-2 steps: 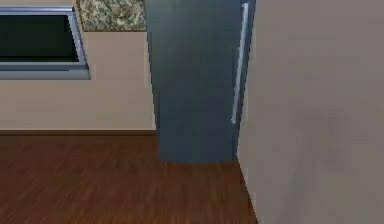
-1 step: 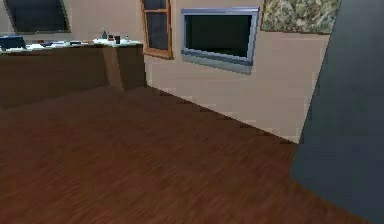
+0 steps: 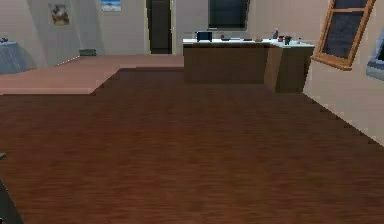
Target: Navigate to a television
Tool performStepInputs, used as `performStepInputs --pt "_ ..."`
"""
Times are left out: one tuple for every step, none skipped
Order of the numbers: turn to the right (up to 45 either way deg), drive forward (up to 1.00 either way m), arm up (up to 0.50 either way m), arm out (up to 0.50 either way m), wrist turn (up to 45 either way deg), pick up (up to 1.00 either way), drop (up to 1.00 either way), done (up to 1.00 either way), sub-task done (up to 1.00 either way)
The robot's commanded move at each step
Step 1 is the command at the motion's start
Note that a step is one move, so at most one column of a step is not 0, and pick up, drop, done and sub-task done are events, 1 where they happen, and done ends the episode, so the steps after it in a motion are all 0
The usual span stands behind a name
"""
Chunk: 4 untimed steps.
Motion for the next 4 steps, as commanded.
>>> performStepInputs --pt "0.0 0.10 0.00 0.00 0.0 0.00 0.00 0.00 0.00" --pt "45.0 0.00 0.00 0.00 0.0 0.00 0.00 0.00 0.00" --pt "15.0 0.00 0.00 0.00 0.0 0.00 0.00 0.00 0.00" --pt "0.0 1.00 0.00 0.00 0.0 0.00 0.00 0.00 0.00"
